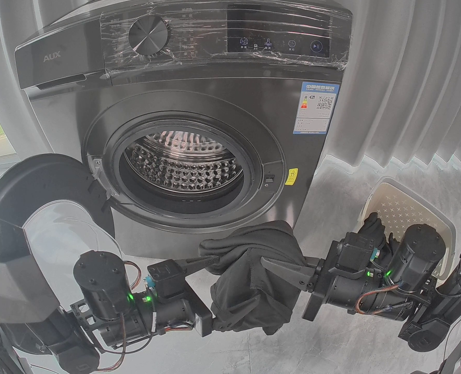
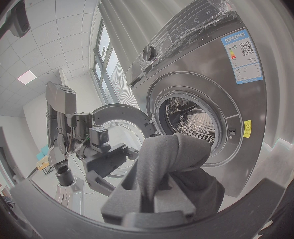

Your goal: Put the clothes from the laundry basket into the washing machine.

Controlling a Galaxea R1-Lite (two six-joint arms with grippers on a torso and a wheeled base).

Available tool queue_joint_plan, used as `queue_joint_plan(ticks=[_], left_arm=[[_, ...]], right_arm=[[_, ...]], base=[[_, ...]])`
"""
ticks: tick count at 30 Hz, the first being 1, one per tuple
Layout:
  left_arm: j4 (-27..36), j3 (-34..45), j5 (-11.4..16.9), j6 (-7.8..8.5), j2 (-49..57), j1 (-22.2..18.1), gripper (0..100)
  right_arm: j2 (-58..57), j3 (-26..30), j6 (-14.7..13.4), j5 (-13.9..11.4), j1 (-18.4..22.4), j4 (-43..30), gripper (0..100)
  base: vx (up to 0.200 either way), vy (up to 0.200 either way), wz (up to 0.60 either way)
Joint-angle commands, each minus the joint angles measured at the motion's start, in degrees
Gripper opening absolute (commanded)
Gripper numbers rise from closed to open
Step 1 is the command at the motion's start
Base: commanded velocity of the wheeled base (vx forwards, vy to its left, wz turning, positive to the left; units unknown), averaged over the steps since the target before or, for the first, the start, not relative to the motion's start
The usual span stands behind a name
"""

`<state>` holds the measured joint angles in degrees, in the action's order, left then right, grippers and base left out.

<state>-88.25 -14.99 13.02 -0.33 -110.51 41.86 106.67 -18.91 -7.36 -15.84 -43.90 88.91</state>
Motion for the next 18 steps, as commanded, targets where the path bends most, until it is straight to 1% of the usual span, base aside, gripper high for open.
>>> queue_joint_plan(ticks=[1, 3, 6, 7, 9, 11, 18], left_arm=[[-0.1, -2.5, 0.2, 0.42, -4.0, -0.1, 100], [-0.1, -2.9, 0.3, 0.59, -4.3, -0.1, 100], [-0.1, -4.8, 1.5, 1.03, -5.6, 0.0, 100], [-0.1, -4.8, 1.5, 1.03, -5.6, 0.0, 100], [-0.1, -4.9, 3.4, 2.35, -6.7, 0.0, 100], [-0.1, -5.0, 4.2, 2.44, -7.3, 0.1, 100], [-0.3, -7.6, 4.2, 2.61, -8.1, 0.4, 100]], right_arm=[[0.2, -0.1, 0.0, 0.0, -0.8, 0.0, 0], [0.3, 0.0, 0.0, 0.0, -0.8, 0.0, 0], [0.4, -0.1, -0.1, 0.0, -1.0, 0.0, 0], [0.4, -0.1, -0.1, 0.0, -1.0, 0.0, 0], [0.6, -0.1, -0.3, 0.0, -1.0, 0.0, 0], [0.6, -0.2, -0.5, 0.0, -1.0, 0.0, 0], [0.6, 0.1, -0.5, 0.0, -0.8, 0.0, 0]], base=[[0.0, 0.0, 0.0], [0.0, 0.0, 0.0], [0.0, 0.0, 0.0], [0.0, 0.0, 0.0], [0.0, 0.0, 0.0], [0.0, 0.0, 0.0], [0.0, 0.0, 0.0]])
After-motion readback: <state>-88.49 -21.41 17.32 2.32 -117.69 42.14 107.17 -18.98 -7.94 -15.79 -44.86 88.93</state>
